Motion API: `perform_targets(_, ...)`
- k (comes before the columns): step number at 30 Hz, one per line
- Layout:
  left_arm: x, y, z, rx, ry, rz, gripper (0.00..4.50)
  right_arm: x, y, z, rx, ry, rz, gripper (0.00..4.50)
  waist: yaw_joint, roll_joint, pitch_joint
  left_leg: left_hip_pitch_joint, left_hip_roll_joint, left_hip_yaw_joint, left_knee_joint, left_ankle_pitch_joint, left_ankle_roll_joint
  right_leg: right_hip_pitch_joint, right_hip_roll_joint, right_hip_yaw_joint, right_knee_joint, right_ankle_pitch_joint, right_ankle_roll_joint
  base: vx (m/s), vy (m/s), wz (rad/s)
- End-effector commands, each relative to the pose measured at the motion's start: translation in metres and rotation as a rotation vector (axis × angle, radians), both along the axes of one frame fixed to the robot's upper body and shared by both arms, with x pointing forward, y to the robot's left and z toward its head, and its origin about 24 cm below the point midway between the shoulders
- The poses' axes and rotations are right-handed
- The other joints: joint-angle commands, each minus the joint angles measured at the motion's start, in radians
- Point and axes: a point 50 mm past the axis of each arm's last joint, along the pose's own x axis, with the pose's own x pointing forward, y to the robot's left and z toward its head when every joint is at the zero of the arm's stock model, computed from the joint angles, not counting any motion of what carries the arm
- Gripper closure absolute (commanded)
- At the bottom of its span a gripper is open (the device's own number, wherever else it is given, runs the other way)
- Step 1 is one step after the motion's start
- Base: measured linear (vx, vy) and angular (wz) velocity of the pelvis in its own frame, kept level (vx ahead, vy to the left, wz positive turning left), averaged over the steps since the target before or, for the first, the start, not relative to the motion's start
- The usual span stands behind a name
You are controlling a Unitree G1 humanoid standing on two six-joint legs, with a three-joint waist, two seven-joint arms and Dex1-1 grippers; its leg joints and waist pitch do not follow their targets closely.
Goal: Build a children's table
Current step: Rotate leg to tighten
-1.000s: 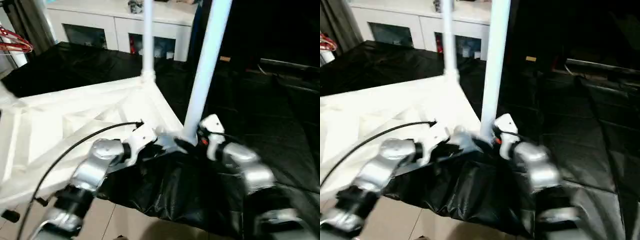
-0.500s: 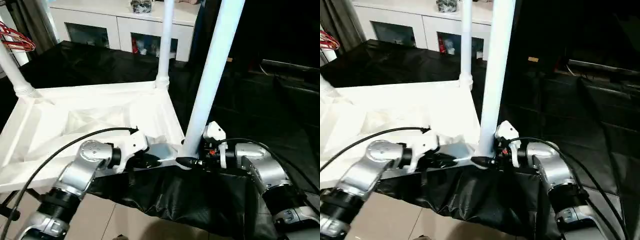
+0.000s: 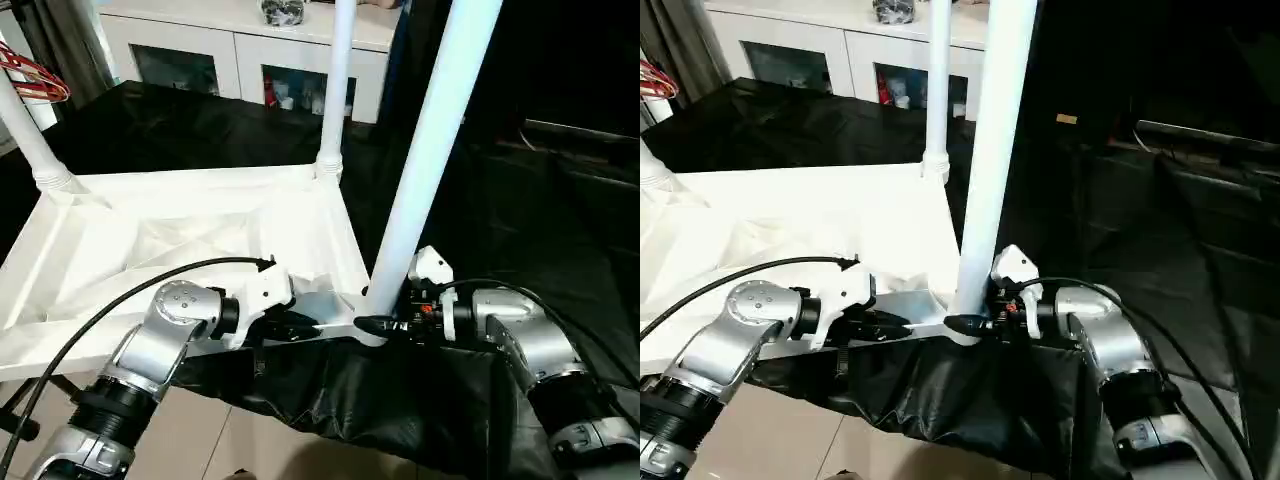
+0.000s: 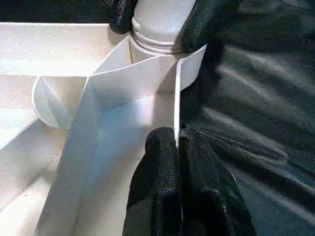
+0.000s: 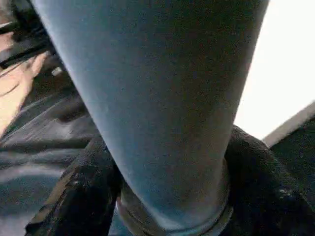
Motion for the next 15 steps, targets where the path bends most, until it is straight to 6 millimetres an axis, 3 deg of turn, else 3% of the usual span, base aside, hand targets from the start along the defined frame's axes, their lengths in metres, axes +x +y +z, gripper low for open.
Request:
perform_targets(1, 0.012, -0.022, 0.015, -0.075, -0.09, 0.039, 4.5, -0.002, 0.026, -0.008, 0.03, 0.02, -0.019, 1.88, -0.003, -0.009, -0.064, 0.015, 0.071, -0.029, -0.071, -0.193, 0.041, 0.041, -0.113, 0.076, -0.094, -0.341, -0.145, 0.0, 0.0, 0.0)
perform_targets(6, 0.023, -0.036, 0.016, -0.079, -0.115, 0.123, 4.5, 0.009, 0.04, -0.014, 0.038, 0.016, -0.218, 1.88, -0.006, -0.006, -0.062, 0.02, 0.068, -0.03, -0.072, -0.222, 0.021, 0.038, -0.115, 0.075, -0.103, -0.394, -0.125, 0.0, 0.0, 0.0)
perform_targets(10, 0.036, -0.054, 0.016, -0.072, -0.142, 0.256, 4.5, 0.022, 0.062, -0.013, 0.042, -0.023, -0.447, 1.88, -0.007, -0.003, -0.067, 0.021, 0.071, -0.031, -0.073, -0.2, 0.006, 0.036, -0.116, 0.079, -0.095, -0.332, -0.139, 0.0, 0.0, 0.0)
perform_targets(14, 0.041, -0.062, 0.017, -0.074, -0.156, 0.307, 4.5, 0.024, 0.075, -0.01, 0.062, -0.037, -0.484, 1.88, -0.003, -0.005, -0.071, 0.016, 0.07, -0.026, -0.07, -0.163, 0.021, 0.041, -0.117, 0.082, -0.084, -0.236, -0.159, 0.0, 0.0, 0.0)
perform_targets(15, 0.042, -0.064, 0.017, -0.076, -0.161, 0.313, 4.5, 0.026, 0.077, -0.008, 0.063, -0.052, -0.499, 1.53, -0.001, -0.004, -0.072, 0.016, 0.07, -0.026, -0.069, -0.147, 0.031, 0.042, -0.116, 0.083, -0.081, -0.208, -0.165, 0.0, 0.0, 0.0)
